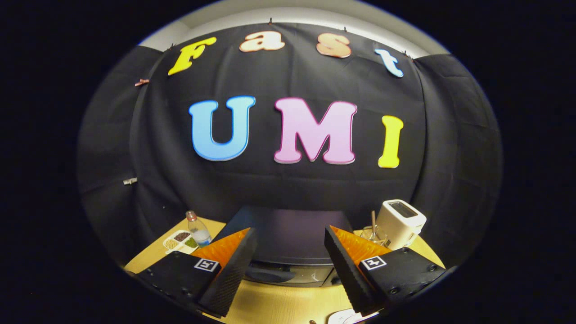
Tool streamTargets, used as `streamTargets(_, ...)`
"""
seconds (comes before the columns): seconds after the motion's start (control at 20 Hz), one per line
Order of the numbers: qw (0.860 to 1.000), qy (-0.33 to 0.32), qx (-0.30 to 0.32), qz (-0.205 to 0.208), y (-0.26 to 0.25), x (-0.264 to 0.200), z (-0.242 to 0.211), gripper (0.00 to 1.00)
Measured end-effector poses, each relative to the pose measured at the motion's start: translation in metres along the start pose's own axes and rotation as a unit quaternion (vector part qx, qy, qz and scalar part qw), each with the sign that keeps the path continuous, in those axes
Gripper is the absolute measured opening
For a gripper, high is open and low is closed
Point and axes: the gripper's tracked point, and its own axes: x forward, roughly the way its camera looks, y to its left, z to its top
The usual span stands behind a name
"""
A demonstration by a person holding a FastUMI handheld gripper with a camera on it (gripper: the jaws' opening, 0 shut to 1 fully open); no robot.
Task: Open the toaster oven, put the food inside, and close the toaster oven door.
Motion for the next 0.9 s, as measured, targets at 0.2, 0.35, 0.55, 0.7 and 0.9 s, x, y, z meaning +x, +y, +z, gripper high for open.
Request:
streamTargets(0.2, 0.998, 0.064, 0.021, -0.006, 0.017, 0.028, -0.054, 0.98)
streamTargets(0.35, 0.995, 0.095, 0.037, -0.015, 0.021, 0.041, -0.078, 0.99)
streamTargets(0.55, 0.993, 0.112, 0.038, -0.021, 0.024, 0.047, -0.100, 0.98)
streamTargets(0.7, 0.994, 0.107, 0.027, -0.027, 0.024, 0.046, -0.099, 0.98)
streamTargets(0.9, 0.990, 0.138, 0.034, -0.018, 0.027, 0.020, -0.116, 0.99)
